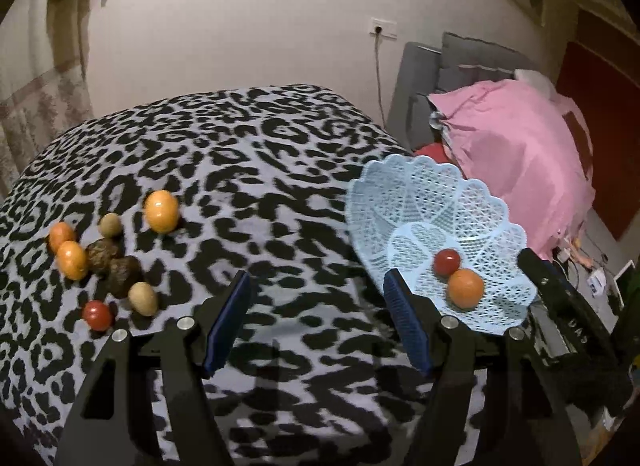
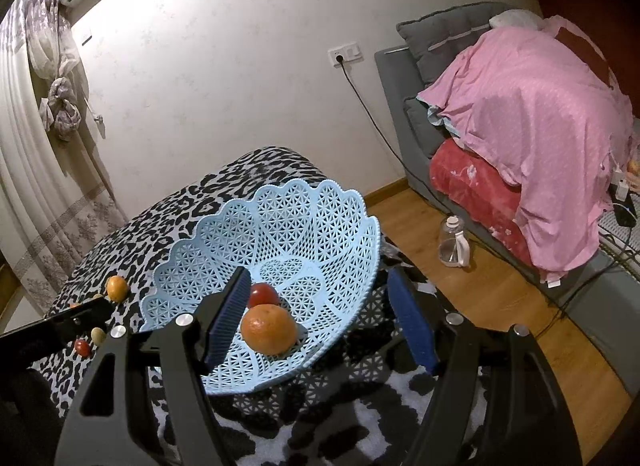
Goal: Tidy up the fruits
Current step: 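Lower the red tomato into the blue basket and open the left gripper, then move the left gripper back and grasp a large orange while the right gripper approaches a kiwi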
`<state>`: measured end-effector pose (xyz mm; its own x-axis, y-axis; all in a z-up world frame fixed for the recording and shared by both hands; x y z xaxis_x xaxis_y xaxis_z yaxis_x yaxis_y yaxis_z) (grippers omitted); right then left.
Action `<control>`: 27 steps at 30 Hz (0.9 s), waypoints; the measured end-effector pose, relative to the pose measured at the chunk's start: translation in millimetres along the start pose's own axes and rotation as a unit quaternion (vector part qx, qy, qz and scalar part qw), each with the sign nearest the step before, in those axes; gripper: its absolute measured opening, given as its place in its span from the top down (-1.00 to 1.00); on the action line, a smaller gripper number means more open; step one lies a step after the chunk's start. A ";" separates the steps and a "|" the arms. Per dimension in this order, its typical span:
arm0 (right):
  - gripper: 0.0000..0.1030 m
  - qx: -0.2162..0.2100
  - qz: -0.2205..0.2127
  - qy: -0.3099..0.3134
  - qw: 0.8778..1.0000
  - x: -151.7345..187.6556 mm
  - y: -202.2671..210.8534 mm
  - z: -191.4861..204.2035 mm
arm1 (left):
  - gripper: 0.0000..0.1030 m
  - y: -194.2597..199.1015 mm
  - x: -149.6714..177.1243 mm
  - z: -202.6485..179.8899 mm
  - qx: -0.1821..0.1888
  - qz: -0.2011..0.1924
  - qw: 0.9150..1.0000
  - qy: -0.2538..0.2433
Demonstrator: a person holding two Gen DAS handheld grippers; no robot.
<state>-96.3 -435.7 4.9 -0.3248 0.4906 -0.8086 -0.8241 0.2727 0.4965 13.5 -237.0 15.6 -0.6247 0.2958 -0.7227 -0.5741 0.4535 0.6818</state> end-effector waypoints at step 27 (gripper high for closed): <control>-0.84 -0.091 0.030 0.069 0.993 13.8 11.8 101.8 | -0.67 14.6 15.7 198.0 -0.144 -0.015 0.978 0.152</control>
<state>-63.3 -341.5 31.7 -0.4256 0.3794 -0.8216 -0.8677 0.0866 0.4894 100.1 -59.3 -8.2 -0.7086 0.0028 -0.7056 -0.6925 0.1886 0.6963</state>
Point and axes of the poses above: each gripper's, at about its wrist camera, not at the fingertips, and y roughly against the way its jaws point, z to its left, x to its underside, the point moved 9 cm from there along -y, roughly the way its jaws point
